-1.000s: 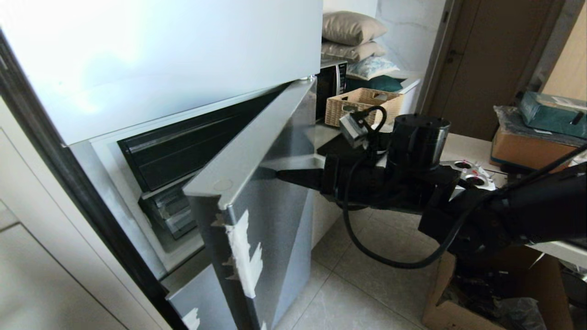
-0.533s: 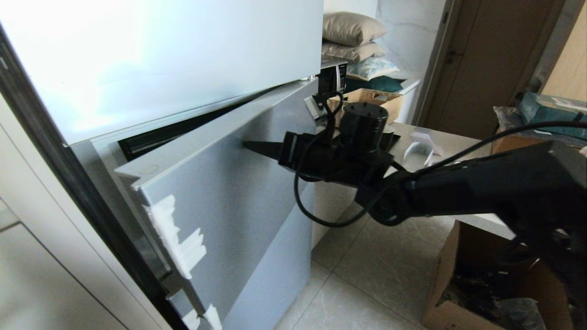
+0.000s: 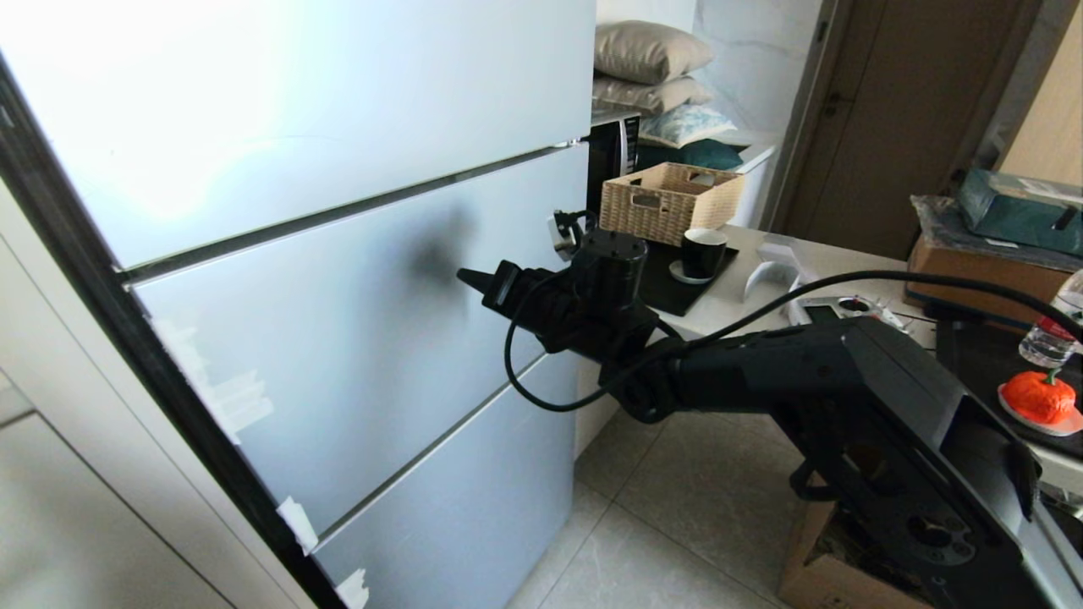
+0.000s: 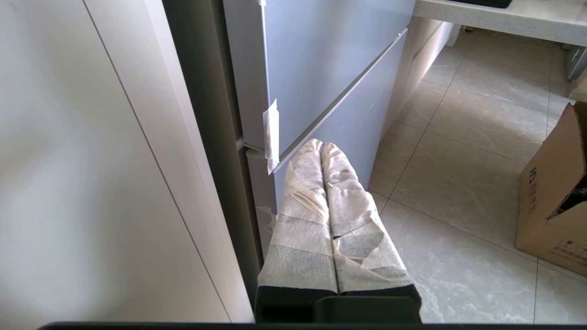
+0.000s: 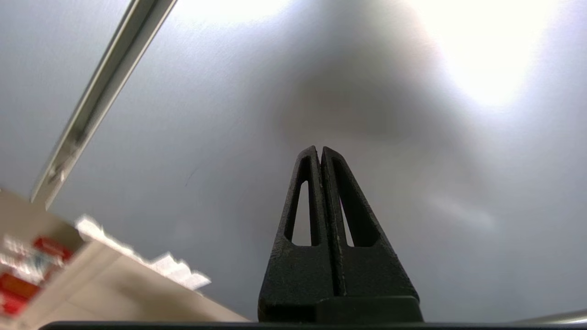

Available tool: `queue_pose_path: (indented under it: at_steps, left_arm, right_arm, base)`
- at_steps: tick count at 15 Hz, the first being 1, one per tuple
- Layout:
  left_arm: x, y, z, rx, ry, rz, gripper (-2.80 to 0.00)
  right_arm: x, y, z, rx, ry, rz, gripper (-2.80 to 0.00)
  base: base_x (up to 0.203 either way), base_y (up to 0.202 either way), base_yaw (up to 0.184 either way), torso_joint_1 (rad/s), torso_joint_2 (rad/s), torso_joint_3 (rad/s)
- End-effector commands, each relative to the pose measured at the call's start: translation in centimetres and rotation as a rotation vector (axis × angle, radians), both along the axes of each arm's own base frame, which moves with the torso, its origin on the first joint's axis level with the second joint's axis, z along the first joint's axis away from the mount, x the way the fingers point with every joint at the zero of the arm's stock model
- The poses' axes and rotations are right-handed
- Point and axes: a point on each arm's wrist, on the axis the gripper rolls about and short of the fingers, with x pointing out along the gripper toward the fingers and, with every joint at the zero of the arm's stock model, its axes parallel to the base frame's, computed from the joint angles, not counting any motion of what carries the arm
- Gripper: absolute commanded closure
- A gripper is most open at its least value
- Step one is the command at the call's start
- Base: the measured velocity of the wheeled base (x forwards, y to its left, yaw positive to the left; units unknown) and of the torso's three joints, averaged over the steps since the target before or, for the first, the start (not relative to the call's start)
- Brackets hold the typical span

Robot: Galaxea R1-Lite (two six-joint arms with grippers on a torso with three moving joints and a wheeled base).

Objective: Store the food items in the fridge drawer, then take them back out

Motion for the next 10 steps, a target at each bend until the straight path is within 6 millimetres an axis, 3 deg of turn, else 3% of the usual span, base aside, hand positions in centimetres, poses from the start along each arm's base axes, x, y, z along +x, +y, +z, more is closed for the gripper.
queue_pose_path:
  at_steps: [1,3,5,7,10]
  left_arm:
    - [0.0,0.0,0.0,0.000,0.001,0.000,0.00]
    - [0.0,0.0,0.0,0.000,0.001,0.000,0.00]
    - [0.0,0.0,0.0,0.000,0.001,0.000,0.00]
    - [0.0,0.0,0.0,0.000,0.001,0.000,0.00]
    - [0.0,0.0,0.0,0.000,0.001,0.000,0.00]
  right_arm:
    - [-0.7,-0.1,0.7,0.007,0.005,0.012,0.00]
    - [-2.5,-0.8,1.6,-0.018,0.027,0.023,0.00]
    - [-6.4,-3.4,5.2,-0.038,0.008,0.031,0.00]
    - [-11.7,-7.7,8.4,-0.084,-0.061,0.017,0.00]
    - [-20.0,-16.9,10.6,-0.226,-0.187,-0.140,0.00]
  base:
    - [0.000,0.000,0.000,0.000,0.00,0.000]
    - [0.000,0.000,0.000,0.000,0.00,0.000]
    - [0.000,0.000,0.000,0.000,0.00,0.000]
    - [0.000,0.000,0.000,0.000,0.00,0.000]
    - [0.000,0.000,0.000,0.000,0.00,0.000]
